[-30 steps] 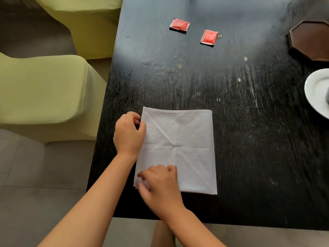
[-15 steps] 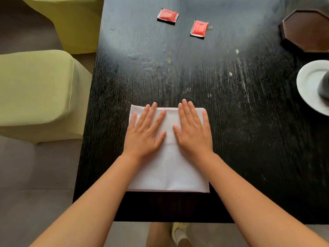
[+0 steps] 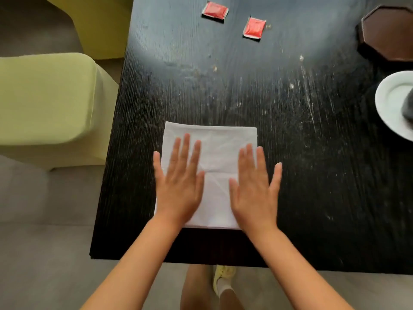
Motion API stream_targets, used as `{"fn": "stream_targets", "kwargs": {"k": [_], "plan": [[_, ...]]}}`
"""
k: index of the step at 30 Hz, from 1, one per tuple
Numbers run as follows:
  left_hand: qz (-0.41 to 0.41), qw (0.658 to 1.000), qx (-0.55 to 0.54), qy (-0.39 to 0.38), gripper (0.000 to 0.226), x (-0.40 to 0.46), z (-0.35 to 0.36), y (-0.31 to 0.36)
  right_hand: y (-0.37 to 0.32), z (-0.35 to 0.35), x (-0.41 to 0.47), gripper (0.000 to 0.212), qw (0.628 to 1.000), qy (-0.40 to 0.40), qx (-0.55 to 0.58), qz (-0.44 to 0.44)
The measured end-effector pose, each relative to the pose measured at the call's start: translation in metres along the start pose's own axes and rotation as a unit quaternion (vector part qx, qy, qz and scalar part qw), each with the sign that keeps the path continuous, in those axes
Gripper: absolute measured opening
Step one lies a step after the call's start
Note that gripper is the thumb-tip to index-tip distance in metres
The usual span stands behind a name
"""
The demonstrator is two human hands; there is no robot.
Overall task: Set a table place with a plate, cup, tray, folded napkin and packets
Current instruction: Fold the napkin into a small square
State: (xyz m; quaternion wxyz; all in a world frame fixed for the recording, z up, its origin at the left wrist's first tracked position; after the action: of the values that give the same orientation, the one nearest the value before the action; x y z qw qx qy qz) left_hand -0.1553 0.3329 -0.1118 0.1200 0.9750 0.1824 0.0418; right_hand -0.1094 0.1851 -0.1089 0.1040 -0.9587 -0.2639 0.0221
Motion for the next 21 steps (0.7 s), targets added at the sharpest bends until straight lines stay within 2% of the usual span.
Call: {"fn": "stream_targets", "kwargs": {"k": [3, 7, 12, 17, 21], "plan": [[0.079, 0.995, 0.012, -0.066, 0.056, -0.025, 0.023, 0.013, -0.016, 0.023, -0.028, 0.059, 0.996, -0.059, -0.022, -0.063], [0.102, 0.989, 0.041, -0.103, 0.057, -0.036, 0.031, -0.011, -0.002, 0.029, -0.03, 0.062, 0.994, -0.079, -0.037, -0.071], [0.063, 0.987, 0.085, -0.118, 0.057, -0.056, 0.015, -0.052, 0.039, 0.015, -0.04, 0.066, 0.993, -0.083, -0.069, -0.049], [0.023, 0.986, 0.073, -0.148, 0.061, -0.071, 0.008, -0.07, 0.045, 0.011, -0.042, 0.066, 0.991, -0.093, -0.085, -0.054], [0.048, 0.985, 0.056, -0.155, 0.076, -0.072, 0.002, -0.072, 0.049, 0.009, -0.042, 0.069, 0.99, -0.081, -0.077, -0.087]]}}
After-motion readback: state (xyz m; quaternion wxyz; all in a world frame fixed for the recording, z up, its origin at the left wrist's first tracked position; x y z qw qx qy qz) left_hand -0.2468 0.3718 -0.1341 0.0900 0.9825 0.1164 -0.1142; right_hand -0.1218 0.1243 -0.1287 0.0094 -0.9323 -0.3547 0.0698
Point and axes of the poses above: each hand's wrist, its own x-axis towards the middle knuckle, its own z-axis out of the palm, y = z × x, the point moved 2 cm from there along x, towards the middle knuckle, and after that the axes turned 5 degrees about -z, right-handed, at the moved point
